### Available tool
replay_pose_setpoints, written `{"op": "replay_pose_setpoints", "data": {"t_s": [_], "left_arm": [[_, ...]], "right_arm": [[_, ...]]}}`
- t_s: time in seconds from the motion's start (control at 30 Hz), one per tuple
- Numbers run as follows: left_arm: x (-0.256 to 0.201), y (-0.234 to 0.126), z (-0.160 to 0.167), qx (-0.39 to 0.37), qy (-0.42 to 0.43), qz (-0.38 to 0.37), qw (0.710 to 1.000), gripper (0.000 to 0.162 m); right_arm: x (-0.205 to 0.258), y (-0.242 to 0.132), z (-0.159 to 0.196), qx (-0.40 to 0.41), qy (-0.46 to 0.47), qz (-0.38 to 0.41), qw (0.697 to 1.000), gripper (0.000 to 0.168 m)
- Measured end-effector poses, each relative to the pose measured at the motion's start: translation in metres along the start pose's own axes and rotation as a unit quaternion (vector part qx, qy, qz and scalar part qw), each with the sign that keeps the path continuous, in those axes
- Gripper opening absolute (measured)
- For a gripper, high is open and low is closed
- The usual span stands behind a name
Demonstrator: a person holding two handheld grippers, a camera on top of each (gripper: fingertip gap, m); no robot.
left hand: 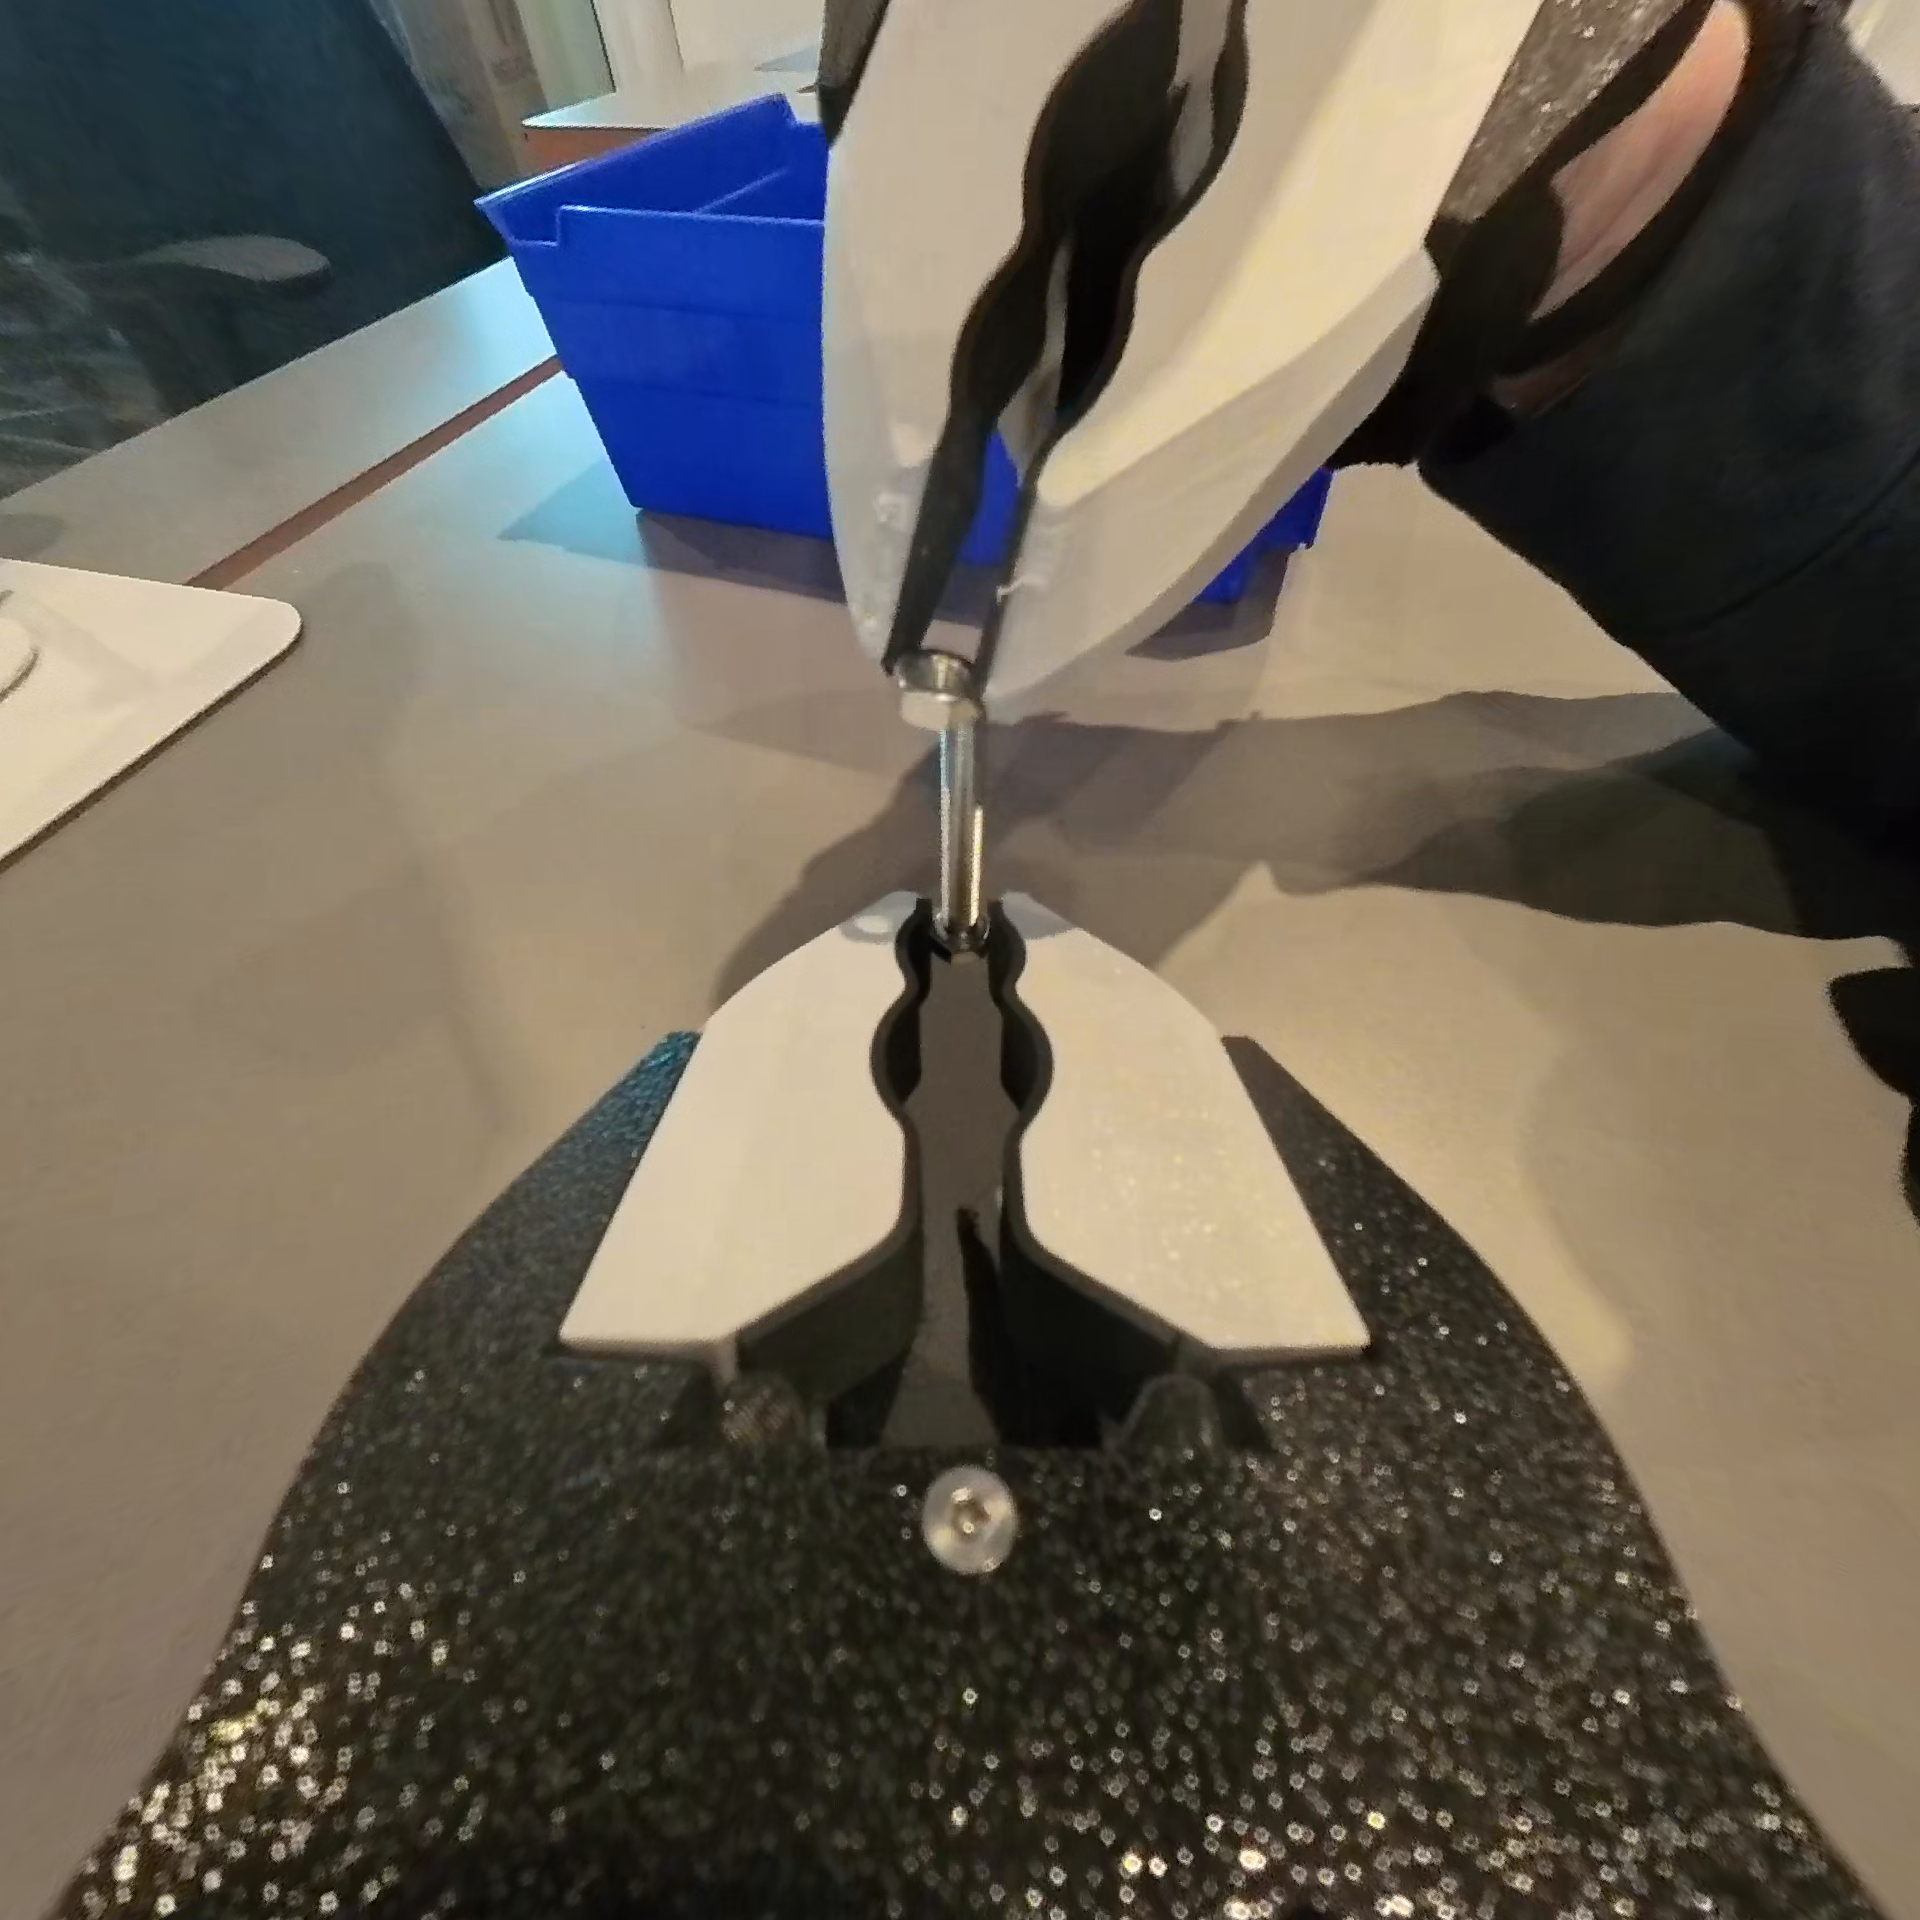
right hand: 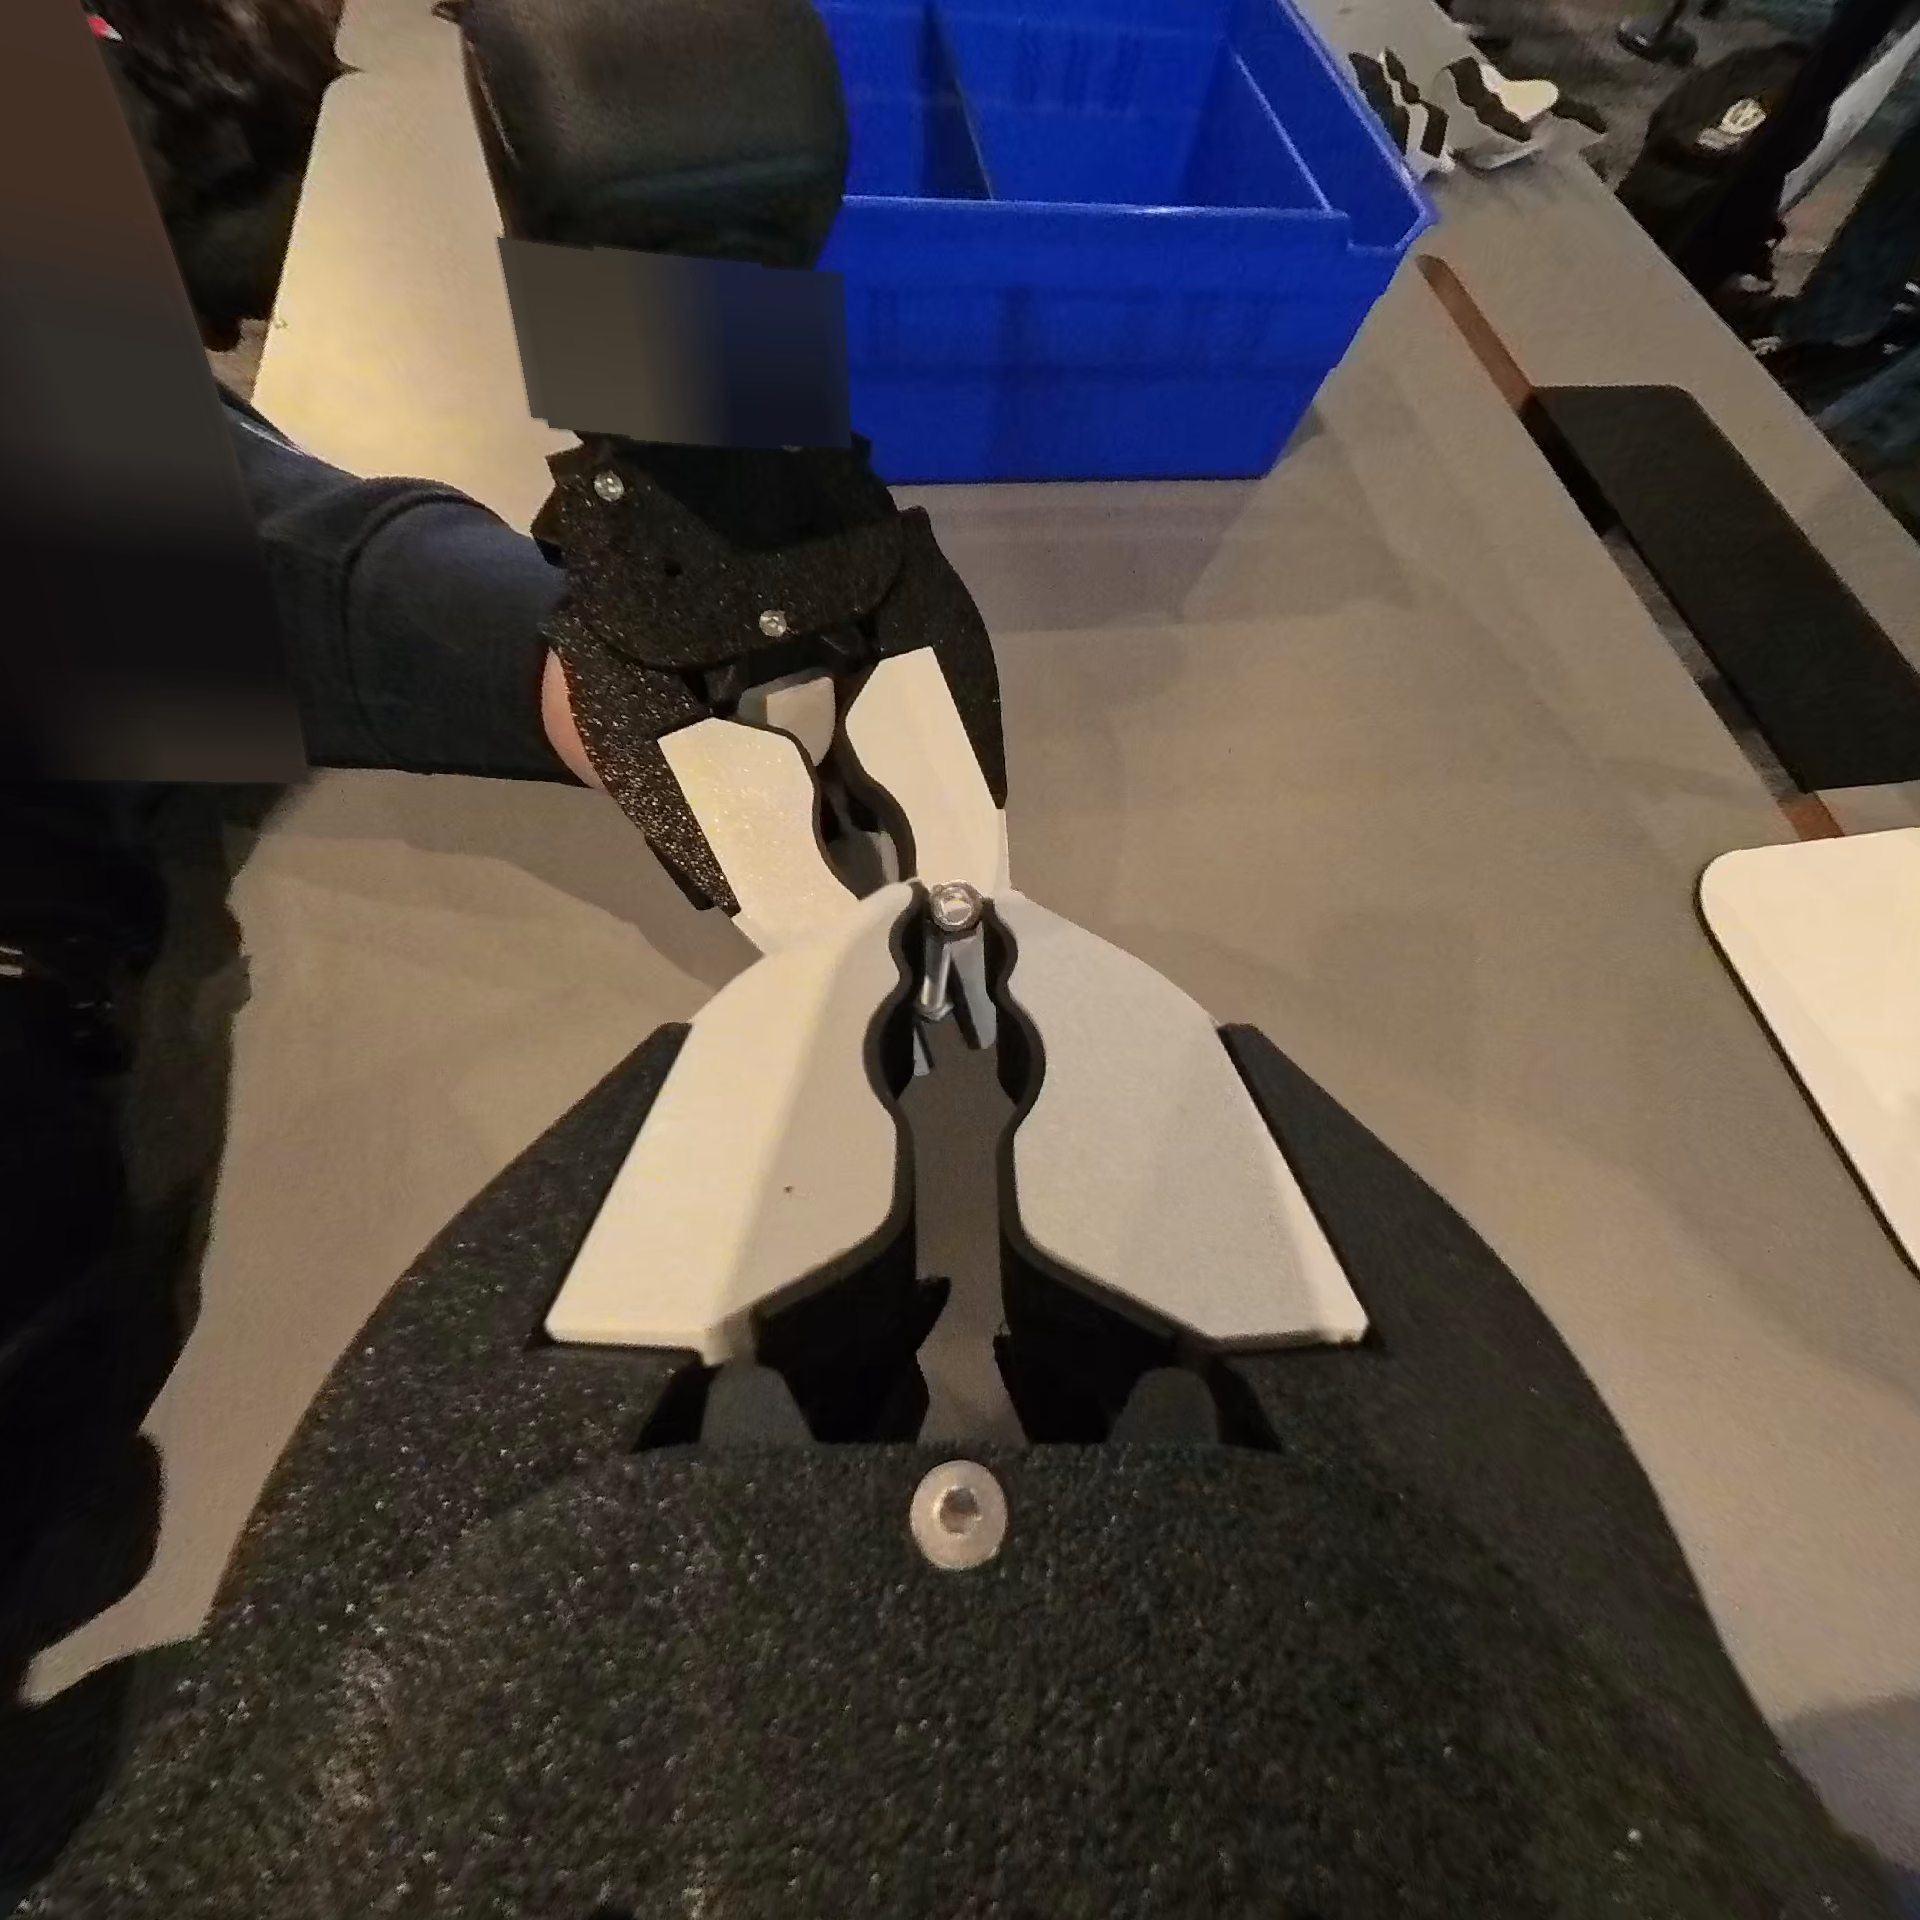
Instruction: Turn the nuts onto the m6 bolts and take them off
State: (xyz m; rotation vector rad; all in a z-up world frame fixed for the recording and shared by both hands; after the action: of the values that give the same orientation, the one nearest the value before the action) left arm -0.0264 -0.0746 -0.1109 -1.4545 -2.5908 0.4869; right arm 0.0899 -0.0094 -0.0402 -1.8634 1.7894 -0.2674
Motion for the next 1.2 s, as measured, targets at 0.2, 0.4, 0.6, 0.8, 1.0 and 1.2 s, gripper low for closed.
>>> {"op": "replay_pose_setpoints", "data": {"t_s": [0.2, 0.4, 0.6, 0.8, 1.0, 1.2], "left_arm": [[0.0, -0.001, 0.0, -0.004, -0.001, 0.0, 1.0, 0.009], [0.0, -0.001, 0.0, -0.006, -0.003, 0.002, 1.0, 0.009], [0.0, -0.001, 0.0, -0.006, -0.004, 0.005, 1.0, 0.009], [0.001, -0.002, 0.0, -0.011, -0.007, 0.005, 1.0, 0.009], [0.0, 0.001, 0.0, 0.006, 0.0, -0.001, 1.0, 0.009], [-0.001, 0.004, 0.001, 0.02, 0.001, -0.004, 1.0, 0.009]], "right_arm": [[-0.002, -0.001, 0.002, -0.009, 0.008, -0.009, 1.0, 0.01], [-0.003, -0.001, 0.004, -0.019, 0.022, -0.026, 0.999, 0.01], [-0.004, 0.001, 0.006, -0.027, 0.026, -0.035, 0.999, 0.01], [-0.006, -0.002, 0.008, -0.037, 0.032, -0.039, 0.998, 0.01], [-0.009, -0.003, 0.012, -0.029, 0.034, -0.03, 0.999, 0.01], [-0.007, -0.004, 0.008, -0.048, 0.036, -0.044, 0.997, 0.01]]}}
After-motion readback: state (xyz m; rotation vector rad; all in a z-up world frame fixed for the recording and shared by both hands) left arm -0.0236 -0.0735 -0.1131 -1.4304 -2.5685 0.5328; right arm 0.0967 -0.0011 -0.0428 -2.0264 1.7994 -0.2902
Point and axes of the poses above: each gripper's, where its closed fingertips meet, y out along the fingers, z out of its underside, x = y × z across the jaws, the point moved 9 cm from there along -y, back along the fingers, and after that the axes turned 13 degrees about z, right-handed, at the moved point
